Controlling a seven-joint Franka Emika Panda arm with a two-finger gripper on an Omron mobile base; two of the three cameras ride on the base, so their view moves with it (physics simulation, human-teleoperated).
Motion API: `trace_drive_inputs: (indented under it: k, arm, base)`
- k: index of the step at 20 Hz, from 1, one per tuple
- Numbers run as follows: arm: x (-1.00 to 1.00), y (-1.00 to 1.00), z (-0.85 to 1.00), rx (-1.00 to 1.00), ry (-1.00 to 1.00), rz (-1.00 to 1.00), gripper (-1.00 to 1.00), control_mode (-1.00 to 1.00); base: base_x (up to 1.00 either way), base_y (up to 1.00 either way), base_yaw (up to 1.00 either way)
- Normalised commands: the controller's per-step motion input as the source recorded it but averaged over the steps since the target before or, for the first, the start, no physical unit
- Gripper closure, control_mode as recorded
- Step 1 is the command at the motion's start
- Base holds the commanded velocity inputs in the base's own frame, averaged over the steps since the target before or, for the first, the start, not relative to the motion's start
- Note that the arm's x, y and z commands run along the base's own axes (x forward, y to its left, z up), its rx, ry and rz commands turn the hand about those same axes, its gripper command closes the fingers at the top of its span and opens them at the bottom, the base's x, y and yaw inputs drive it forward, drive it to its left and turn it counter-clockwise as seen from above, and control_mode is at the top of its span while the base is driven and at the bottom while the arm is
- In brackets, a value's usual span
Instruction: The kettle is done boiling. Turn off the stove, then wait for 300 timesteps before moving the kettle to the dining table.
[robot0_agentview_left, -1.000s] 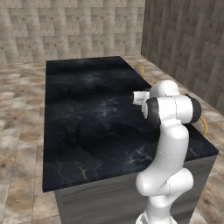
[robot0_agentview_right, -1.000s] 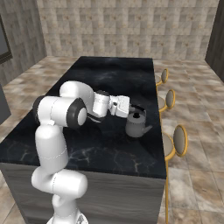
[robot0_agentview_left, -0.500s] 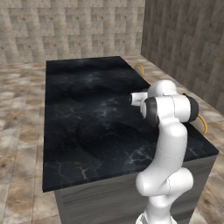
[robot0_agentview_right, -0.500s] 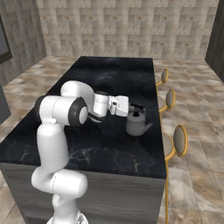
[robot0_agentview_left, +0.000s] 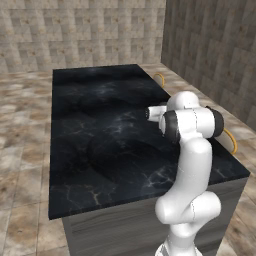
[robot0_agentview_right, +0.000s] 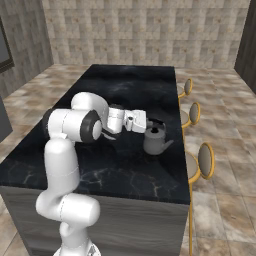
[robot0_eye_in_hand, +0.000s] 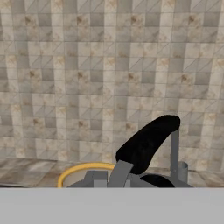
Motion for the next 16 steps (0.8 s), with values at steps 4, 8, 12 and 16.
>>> trace_drive_inputs:
  k: [4, 8, 12, 16]
  arm:
    - [0.05, 0.02, -0.38, 0.00, -0.17, 0.00, 1.00, -1.00]
    - [0.00, 0.01, -0.35, 0.00, -0.22, 0.00, 1.00, -1.00]
    - [0.00, 0.04, -0.38, 0.00, -0.23, 0.00, 1.00, -1.00]
    - [0.00, 0.05, -0.40, 0.00, -0.23, 0.00, 1.00, -1.00]
  base:
    - [0.00, 0.00, 0.00]
    - [0.00, 0.00, 0.00]
    - [0.00, 0.00, 0.00]
    - [0.00, 0.00, 0.00]
